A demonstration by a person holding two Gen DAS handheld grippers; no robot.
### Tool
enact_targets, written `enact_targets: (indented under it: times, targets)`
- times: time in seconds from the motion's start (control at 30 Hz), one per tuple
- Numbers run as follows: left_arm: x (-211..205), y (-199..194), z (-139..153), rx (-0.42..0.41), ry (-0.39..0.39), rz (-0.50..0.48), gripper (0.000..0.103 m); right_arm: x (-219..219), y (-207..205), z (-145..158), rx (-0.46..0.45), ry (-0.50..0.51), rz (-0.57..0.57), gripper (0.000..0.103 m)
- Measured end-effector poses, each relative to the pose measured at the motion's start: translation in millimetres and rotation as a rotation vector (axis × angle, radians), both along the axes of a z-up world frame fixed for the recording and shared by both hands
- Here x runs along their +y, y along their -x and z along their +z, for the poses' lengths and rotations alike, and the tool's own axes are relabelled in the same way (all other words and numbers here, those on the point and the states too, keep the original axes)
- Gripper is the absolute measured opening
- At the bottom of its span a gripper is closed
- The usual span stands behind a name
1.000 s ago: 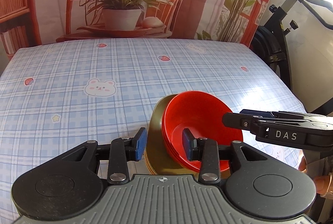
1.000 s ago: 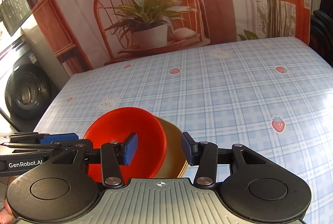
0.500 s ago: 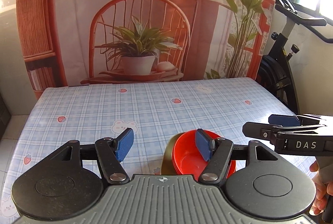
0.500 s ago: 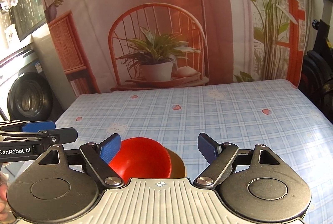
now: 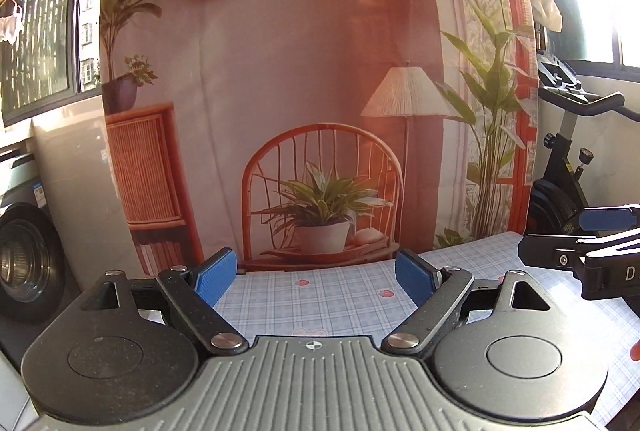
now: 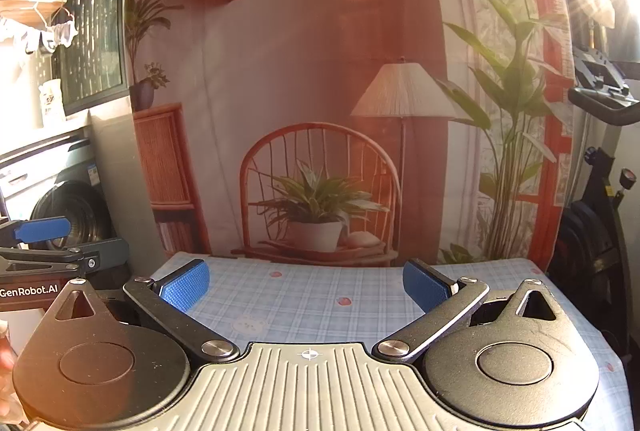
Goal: Organize plates and bowls
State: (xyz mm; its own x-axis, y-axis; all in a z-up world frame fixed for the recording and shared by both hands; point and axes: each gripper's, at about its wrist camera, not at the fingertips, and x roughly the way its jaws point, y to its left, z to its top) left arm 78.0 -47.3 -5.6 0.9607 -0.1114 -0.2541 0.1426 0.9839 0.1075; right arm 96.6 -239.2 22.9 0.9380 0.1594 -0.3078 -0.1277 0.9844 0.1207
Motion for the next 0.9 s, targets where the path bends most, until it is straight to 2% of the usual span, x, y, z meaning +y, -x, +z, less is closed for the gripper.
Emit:
enact_targets:
  times: [0.3,0.6,0.9]
  targets:
    - [10,50,35,-0.053,0.084,-0.016,0.092,1,44,38,-0.085,0.021,-0.039,0.103]
    - [17,58,38,-0.063,0.127,-0.024,0.092,-1,59,44,-0.101,0.033,-0.081,0.103]
    - [15,58,36,-0.063,0.13,-0.01,0.092,-3,58,42,-0.093,0.019,-0.089,0.103]
